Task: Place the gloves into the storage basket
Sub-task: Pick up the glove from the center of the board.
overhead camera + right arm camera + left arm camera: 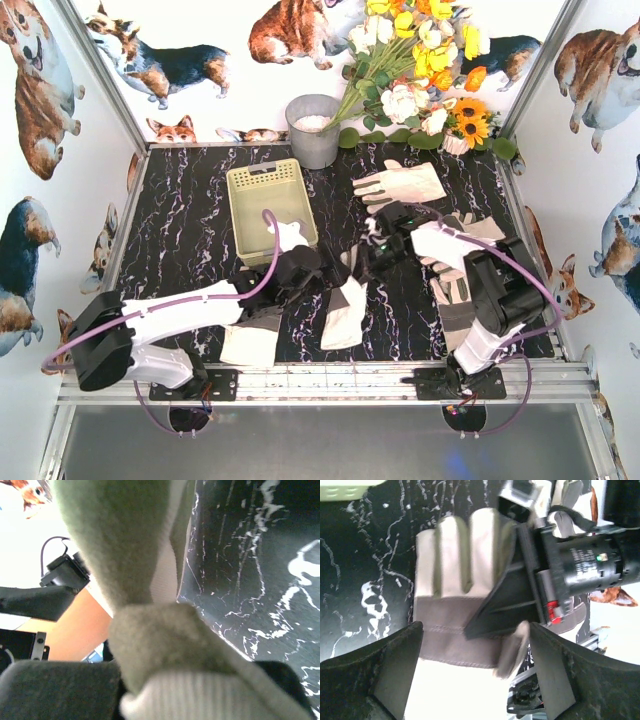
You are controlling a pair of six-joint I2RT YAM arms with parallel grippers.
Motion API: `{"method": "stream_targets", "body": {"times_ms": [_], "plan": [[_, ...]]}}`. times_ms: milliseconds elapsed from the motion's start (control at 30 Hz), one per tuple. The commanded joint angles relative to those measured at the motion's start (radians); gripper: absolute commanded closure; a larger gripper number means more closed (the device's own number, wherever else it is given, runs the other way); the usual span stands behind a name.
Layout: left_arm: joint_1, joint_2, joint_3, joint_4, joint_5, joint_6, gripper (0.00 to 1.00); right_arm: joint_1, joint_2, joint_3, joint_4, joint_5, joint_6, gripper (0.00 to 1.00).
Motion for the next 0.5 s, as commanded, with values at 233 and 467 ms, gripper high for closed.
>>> {"method": "stream_targets", "body": {"times_ms": [233,467], "plan": [[0.018,-0.112,-0.080,-0.387,-0.089,-0.138,0.34,-0.158,-0.119,0.025,-0.194,0.015,-0.163,1.00],[0.025,-0.046,-0.088,-0.529,-0.100,-0.162,0.44,-0.164,-0.163,0.009,-0.200,0.014,-0.156,1.00]]}}
